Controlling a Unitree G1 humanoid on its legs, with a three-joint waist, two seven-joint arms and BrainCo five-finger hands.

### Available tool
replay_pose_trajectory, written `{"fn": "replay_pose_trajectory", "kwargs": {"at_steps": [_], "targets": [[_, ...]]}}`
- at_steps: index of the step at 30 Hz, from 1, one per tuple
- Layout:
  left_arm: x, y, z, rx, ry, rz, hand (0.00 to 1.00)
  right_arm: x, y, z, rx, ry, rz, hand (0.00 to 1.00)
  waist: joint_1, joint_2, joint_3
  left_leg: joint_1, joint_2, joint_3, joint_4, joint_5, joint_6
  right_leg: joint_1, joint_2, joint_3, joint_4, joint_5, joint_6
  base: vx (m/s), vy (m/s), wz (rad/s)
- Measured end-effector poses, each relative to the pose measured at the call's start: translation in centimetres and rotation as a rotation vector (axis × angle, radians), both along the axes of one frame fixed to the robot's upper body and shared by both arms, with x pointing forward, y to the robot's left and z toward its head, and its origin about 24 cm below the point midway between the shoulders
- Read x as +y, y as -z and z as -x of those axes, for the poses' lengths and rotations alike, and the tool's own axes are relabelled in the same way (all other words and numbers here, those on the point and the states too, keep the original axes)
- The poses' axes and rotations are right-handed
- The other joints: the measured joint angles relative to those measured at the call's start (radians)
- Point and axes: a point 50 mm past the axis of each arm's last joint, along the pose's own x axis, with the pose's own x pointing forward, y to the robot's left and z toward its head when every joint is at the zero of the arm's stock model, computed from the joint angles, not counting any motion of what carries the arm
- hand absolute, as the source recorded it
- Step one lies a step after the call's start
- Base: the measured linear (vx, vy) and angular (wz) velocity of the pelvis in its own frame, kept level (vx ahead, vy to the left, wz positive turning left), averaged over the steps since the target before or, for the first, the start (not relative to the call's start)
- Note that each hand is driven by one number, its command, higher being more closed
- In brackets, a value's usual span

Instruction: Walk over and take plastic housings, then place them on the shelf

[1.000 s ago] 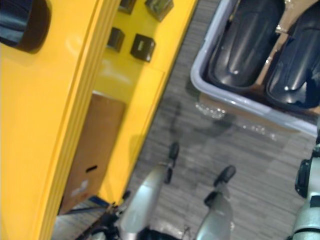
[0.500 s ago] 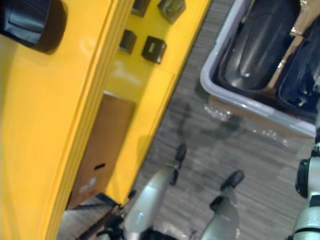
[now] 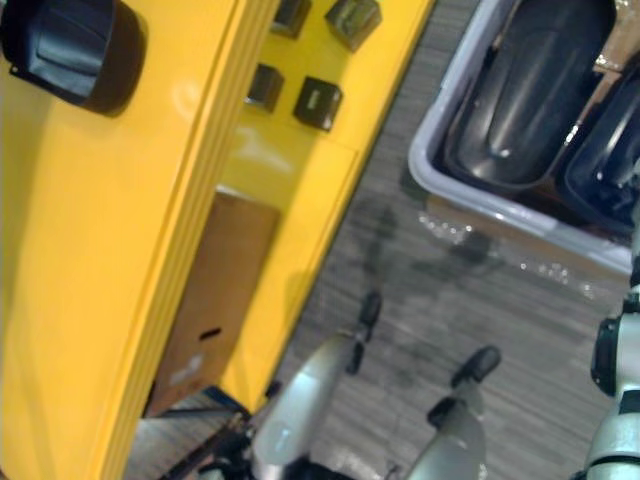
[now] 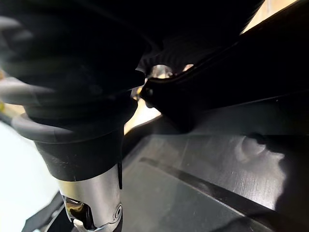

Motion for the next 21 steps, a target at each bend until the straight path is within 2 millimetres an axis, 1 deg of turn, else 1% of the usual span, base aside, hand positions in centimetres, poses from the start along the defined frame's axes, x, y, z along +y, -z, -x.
{"fn": "replay_pose_trajectory", "kwargs": {"at_steps": [7, 21], "targets": [[-0.03, 0.00, -0.01, 0.002, 0.003, 0.000, 0.00, -0.18, -0.13, 0.30, -0.013, 0.048, 0.004, 1.00, 0.000, 0.000, 0.000, 0.000, 0.000, 0.000, 0.000, 0.000, 0.000, 0.004, 0.000, -0.001, 0.000, 0.001, 0.002, 0.00, 0.000, 0.00], [0.10, 0.02, 0.01, 0.005, 0.002, -0.006, 0.00, -0.38, 0.39, 0.37, 0.034, 0.077, -0.031, 1.00, -0.008, 0.000, 0.000, 0.009, 0.000, 0.003, -0.002, 0.000, 0.000, 0.013, 0.000, 0.001, -0.005, 0.003, 0.004, 0.00, 0.000, 0.00]]}}
